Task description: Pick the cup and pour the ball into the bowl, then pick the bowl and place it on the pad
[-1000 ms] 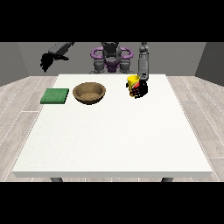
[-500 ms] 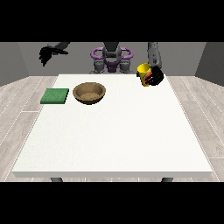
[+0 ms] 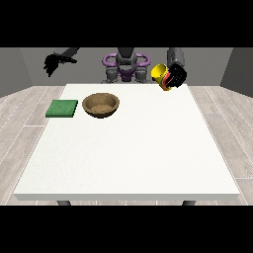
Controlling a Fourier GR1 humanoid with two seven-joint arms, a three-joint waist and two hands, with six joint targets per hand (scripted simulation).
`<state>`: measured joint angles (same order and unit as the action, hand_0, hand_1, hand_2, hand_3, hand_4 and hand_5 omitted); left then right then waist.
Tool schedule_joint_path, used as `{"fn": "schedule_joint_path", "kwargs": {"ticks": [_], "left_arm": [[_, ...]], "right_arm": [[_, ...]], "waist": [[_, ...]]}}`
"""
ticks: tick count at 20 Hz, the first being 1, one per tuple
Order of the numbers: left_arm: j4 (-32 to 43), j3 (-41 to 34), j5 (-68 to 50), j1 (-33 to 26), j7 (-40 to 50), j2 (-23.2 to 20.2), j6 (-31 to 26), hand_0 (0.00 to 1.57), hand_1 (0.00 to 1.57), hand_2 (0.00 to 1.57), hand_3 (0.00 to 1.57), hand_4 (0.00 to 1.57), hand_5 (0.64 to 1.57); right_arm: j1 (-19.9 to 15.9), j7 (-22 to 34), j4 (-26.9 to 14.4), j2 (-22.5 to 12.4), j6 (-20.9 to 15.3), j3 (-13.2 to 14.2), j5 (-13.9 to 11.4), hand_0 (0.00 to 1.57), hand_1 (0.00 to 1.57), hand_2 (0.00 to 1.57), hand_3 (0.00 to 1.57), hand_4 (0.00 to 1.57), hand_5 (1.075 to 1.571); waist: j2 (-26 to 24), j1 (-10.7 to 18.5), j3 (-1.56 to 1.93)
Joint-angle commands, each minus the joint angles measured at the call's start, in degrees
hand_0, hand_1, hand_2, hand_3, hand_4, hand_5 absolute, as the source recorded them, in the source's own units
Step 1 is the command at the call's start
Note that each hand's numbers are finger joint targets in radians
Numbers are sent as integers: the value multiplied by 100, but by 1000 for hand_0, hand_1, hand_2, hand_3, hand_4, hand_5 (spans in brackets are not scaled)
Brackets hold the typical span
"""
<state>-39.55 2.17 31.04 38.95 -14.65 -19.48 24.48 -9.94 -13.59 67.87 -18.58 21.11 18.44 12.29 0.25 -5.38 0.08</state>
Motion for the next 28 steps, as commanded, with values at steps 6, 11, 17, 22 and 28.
{"fn": "schedule_joint_path", "kwargs": {"ticks": [6,11,17,22,28], "left_arm": [[-18,959,1633,559,1904,505,390,1501,1501,1571,1571,1508,1244],[174,1816,2976,1211,2810,676,308,1553,1553,1571,1571,1571,1203],[403,2867,4222,1582,3386,1186,-517,1490,1490,1571,1571,1505,1316],[797,3642,5235,1827,3625,1302,-973,1509,1509,1571,1571,1571,1042],[901,4388,6128,2160,3456,1283,-1708,1479,1479,1571,1571,1474,1234]], "right_arm": [[-14,-166,-449,-215,276,114,43,0,0,0,0,0,1570],[-121,-242,-741,-271,437,100,38,0,0,0,0,0,1570],[-157,-250,-911,-321,495,101,17,0,0,0,0,0,1571],[-377,-254,-794,-63,430,-61,9,0,0,0,0,0,1570],[-342,-535,-1119,-254,462,130,-11,0,0,0,0,0,1571]], "waist": [[-295,-61,-3],[-302,-132,6],[-501,-245,6],[-249,-475,1],[-242,-163,1]]}}
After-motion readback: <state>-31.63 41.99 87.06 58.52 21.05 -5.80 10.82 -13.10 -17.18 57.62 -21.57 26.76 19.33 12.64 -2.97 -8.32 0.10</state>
